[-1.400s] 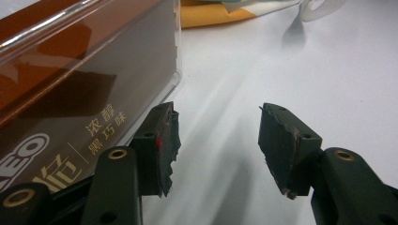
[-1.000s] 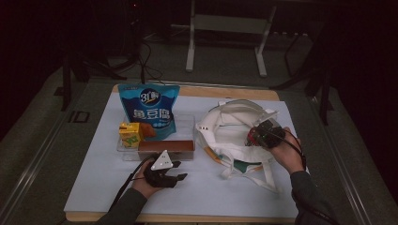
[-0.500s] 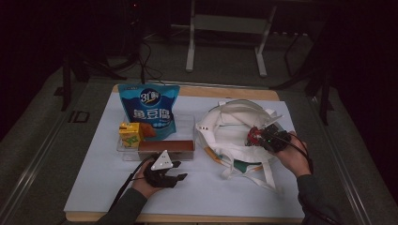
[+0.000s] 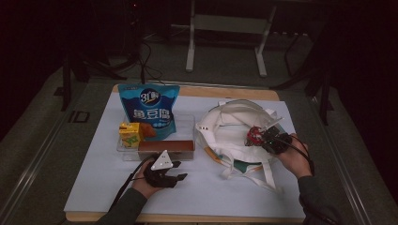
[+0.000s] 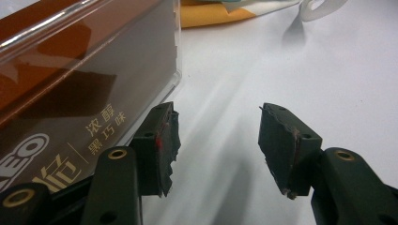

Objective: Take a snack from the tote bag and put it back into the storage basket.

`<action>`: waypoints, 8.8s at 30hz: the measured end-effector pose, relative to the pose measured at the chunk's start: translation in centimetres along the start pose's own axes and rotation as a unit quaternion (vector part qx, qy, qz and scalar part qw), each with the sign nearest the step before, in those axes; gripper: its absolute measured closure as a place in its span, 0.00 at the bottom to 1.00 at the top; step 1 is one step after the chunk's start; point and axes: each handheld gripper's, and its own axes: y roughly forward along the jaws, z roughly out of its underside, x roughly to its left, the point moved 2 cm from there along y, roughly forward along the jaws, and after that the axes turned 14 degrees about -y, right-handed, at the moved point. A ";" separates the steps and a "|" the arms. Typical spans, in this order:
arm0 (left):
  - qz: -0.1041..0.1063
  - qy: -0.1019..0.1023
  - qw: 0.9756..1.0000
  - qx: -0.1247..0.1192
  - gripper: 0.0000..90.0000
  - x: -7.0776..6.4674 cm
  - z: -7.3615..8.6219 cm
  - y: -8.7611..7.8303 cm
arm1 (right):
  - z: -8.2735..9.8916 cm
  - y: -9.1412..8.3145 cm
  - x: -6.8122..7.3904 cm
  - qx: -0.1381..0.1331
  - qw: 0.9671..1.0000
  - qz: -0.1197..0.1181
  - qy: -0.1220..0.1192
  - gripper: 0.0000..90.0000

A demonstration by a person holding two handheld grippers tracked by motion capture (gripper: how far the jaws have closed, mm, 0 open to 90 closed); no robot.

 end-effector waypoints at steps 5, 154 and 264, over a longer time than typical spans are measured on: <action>0.000 0.000 1.000 0.000 0.51 0.0 0.0 0.0 | -0.7 0.1 0.2 -0.007 1.000 -0.003 -0.003 1.00; 0.001 0.002 1.000 0.003 0.51 0.0 0.0 0.1 | -6.3 2.3 -1.6 0.014 0.992 -0.033 0.122 0.29; 0.005 0.002 1.000 -0.001 0.51 0.0 0.0 0.0 | -14.7 -3.7 2.9 -0.051 0.998 -0.045 0.018 0.29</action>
